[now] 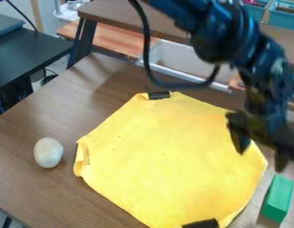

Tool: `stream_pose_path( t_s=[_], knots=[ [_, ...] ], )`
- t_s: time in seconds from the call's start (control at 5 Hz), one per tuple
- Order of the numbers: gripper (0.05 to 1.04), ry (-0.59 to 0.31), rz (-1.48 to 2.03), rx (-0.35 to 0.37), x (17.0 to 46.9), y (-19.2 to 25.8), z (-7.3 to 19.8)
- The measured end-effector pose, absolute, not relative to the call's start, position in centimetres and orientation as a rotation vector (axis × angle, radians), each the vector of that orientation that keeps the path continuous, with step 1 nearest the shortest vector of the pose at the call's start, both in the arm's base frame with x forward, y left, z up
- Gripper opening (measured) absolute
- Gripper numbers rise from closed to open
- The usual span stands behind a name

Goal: Put the green object to the left side of the cloth

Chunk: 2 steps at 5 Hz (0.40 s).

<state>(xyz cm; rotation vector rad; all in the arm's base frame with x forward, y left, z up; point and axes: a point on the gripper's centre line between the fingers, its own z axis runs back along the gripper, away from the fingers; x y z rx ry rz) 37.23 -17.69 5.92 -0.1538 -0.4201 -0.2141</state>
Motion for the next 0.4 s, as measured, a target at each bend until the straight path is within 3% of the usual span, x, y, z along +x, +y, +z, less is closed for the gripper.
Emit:
stream_pose_path(
  t_s=[0.2,0.4],
  knots=[
    [0.999,-0.359,-0.192,-0.099,38.5,-15.4,8.2],
    [0.999,-0.359,-0.169,-0.061,39.3,-12.9,11.5]
  ],
)
